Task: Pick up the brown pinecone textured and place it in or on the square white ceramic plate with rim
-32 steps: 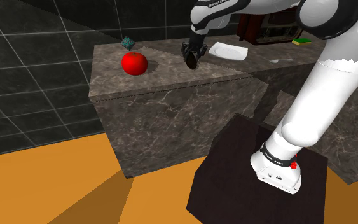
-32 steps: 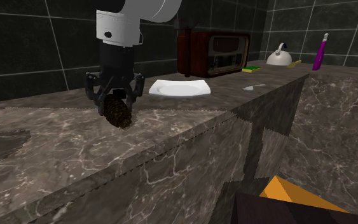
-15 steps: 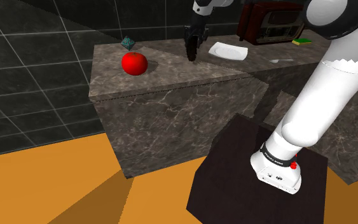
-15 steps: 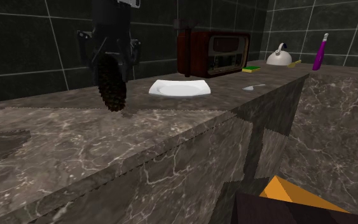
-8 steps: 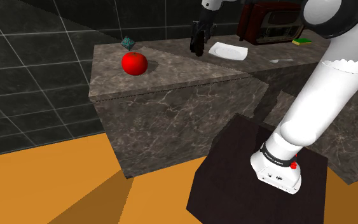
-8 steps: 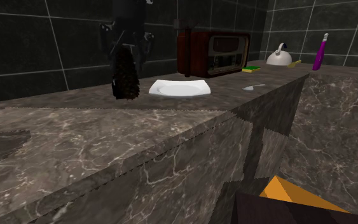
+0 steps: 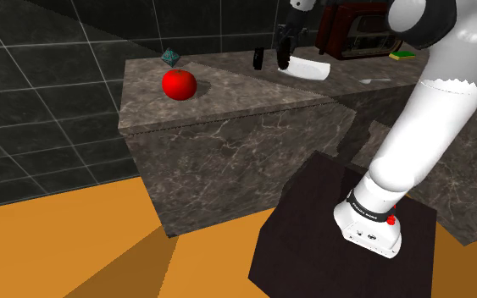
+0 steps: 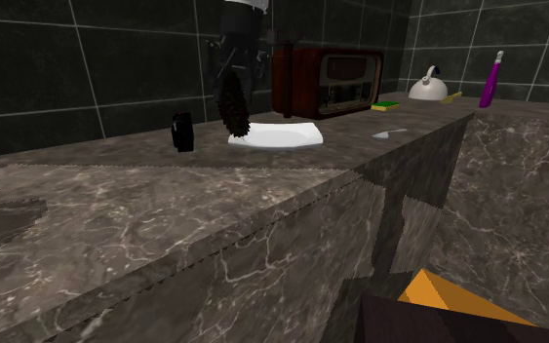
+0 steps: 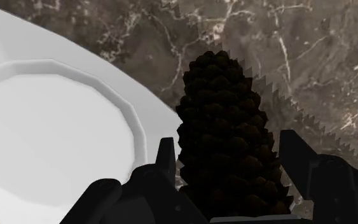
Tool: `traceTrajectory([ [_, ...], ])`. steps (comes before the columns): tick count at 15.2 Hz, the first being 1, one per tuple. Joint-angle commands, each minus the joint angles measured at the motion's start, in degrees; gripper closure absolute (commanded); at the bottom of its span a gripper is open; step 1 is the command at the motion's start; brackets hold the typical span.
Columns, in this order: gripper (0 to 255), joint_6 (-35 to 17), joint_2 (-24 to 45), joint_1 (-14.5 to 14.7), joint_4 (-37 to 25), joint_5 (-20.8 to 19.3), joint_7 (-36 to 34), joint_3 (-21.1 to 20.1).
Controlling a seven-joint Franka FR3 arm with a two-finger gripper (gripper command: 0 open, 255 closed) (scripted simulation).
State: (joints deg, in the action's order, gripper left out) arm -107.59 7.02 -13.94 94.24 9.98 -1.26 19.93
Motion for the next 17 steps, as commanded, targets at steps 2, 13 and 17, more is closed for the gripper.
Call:
traceTrajectory([
  [2, 255, 1.58, 2.17, -2.51, -3.0, 1.43, 4.15, 1.58],
  [13, 255, 8.56, 14.61, -13.65, -19.21, 8.11, 16.98, 5.11],
  [17, 255, 5.32, 14.19, -13.15, -15.51, 8.08, 17.49, 5.04],
])
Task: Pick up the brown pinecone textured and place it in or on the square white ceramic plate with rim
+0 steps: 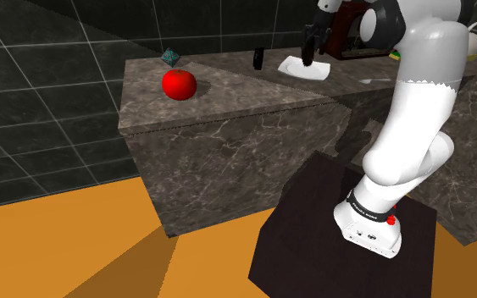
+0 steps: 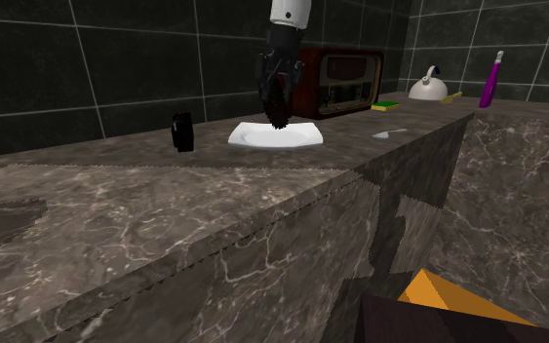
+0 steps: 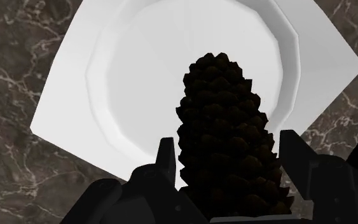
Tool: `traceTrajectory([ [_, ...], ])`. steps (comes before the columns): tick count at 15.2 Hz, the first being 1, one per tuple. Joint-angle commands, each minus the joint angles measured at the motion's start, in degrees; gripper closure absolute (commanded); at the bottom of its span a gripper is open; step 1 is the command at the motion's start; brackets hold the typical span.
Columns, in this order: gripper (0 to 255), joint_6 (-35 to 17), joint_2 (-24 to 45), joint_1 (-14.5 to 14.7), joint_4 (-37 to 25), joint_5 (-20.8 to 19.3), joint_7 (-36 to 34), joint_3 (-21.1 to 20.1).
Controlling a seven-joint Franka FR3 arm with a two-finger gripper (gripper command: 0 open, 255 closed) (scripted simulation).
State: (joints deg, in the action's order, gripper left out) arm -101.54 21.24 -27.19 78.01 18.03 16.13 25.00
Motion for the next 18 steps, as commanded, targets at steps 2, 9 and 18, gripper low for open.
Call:
traceTrajectory([
  [2, 255, -2.3, -0.13, 0.31, 2.4, 0.07, 0.37, -0.08],
  [9, 255, -7.49, 0.02, 0.8, 7.58, 0.49, 1.39, -0.31],
  [18, 0, -8.39, -0.25, 0.69, 8.69, 0.36, 1.48, -0.63],
])
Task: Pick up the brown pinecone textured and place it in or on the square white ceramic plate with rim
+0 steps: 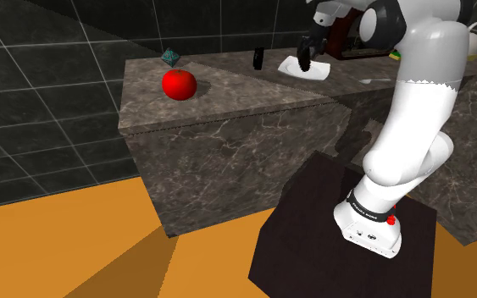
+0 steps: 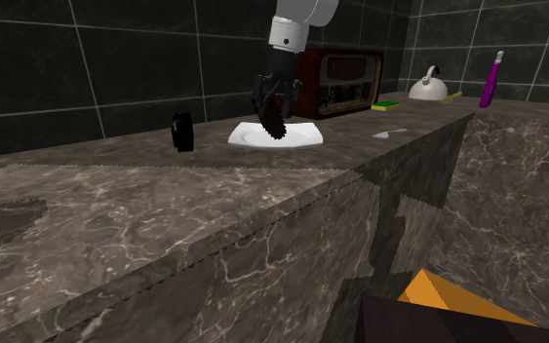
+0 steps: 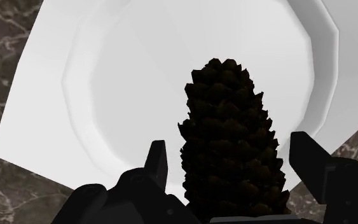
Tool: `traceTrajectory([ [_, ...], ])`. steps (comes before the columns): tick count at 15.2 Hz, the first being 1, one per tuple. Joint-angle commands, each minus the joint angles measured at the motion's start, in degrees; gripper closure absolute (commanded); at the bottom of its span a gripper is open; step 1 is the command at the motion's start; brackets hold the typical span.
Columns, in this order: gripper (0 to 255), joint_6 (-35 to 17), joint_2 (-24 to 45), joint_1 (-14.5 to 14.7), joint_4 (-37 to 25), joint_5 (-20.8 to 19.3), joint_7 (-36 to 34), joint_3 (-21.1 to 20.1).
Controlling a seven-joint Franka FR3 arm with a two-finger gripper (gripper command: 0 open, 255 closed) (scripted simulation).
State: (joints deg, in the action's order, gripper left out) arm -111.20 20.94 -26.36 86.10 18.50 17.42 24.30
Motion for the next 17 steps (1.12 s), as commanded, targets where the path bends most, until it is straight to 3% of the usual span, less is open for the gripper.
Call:
traceTrajectory([
  [1, 0, 1.19, 0.26, 0.05, 0.41, -0.1, -0.12, -0.04],
  [5, 0, 1.87, 0.3, -0.27, -0.23, -0.08, 0.09, 0.07],
  [9, 0, 8.49, -0.75, -1.09, -5.91, -0.81, -0.62, 0.63],
  [17, 0, 8.49, -0.75, -1.09, -5.91, -0.81, -0.62, 0.63],
])
